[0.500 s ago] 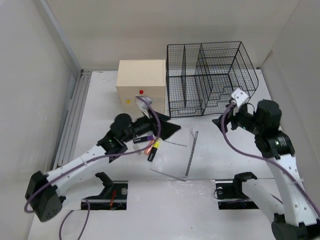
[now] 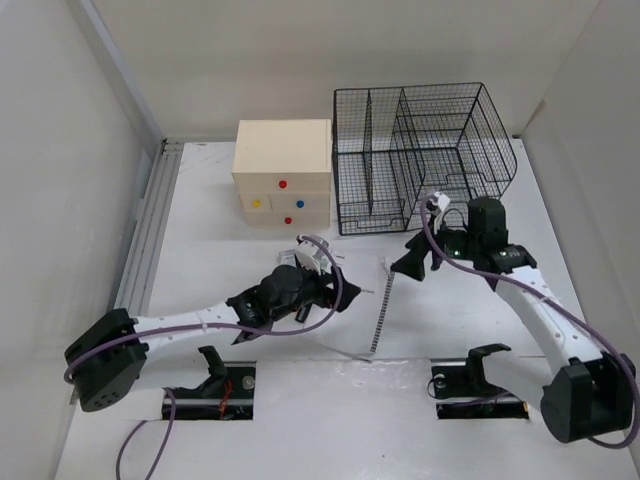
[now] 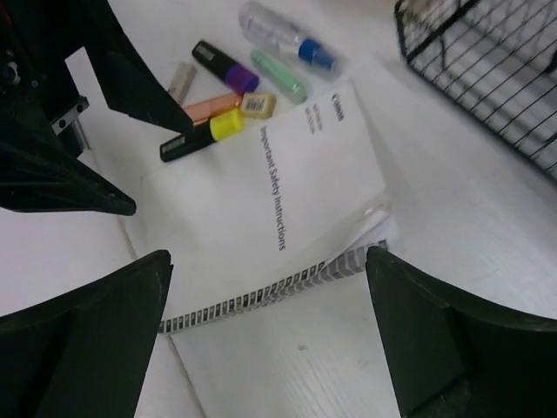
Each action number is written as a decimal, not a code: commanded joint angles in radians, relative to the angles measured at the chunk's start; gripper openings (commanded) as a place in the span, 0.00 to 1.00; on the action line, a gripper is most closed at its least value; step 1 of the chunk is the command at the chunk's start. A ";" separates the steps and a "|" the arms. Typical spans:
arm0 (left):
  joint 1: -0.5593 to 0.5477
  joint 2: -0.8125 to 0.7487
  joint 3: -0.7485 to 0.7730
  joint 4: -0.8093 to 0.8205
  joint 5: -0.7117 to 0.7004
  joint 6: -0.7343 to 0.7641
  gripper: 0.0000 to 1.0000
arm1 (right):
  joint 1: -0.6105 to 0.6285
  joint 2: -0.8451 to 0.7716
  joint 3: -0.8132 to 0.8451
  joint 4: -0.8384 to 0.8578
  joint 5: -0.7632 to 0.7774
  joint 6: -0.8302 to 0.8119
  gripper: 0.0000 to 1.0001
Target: Organize the desk
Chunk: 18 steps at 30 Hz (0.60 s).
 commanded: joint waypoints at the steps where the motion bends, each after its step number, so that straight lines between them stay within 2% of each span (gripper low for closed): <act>1: -0.033 0.056 -0.011 0.110 -0.088 -0.005 0.79 | 0.006 0.052 -0.117 0.271 -0.130 0.181 0.98; 6: -0.090 0.151 -0.002 0.140 -0.145 0.021 0.79 | 0.020 0.209 -0.162 0.271 -0.038 0.169 0.99; 7: -0.099 0.165 -0.002 0.140 -0.145 0.021 0.75 | 0.020 0.230 -0.152 0.271 -0.029 0.181 0.99; 14: -0.110 0.222 -0.052 0.228 -0.183 0.012 0.67 | 0.029 0.374 -0.172 0.309 -0.004 0.201 0.99; 18: -0.110 0.277 -0.063 0.258 -0.196 -0.006 0.59 | 0.029 0.436 -0.183 0.352 -0.004 0.221 0.99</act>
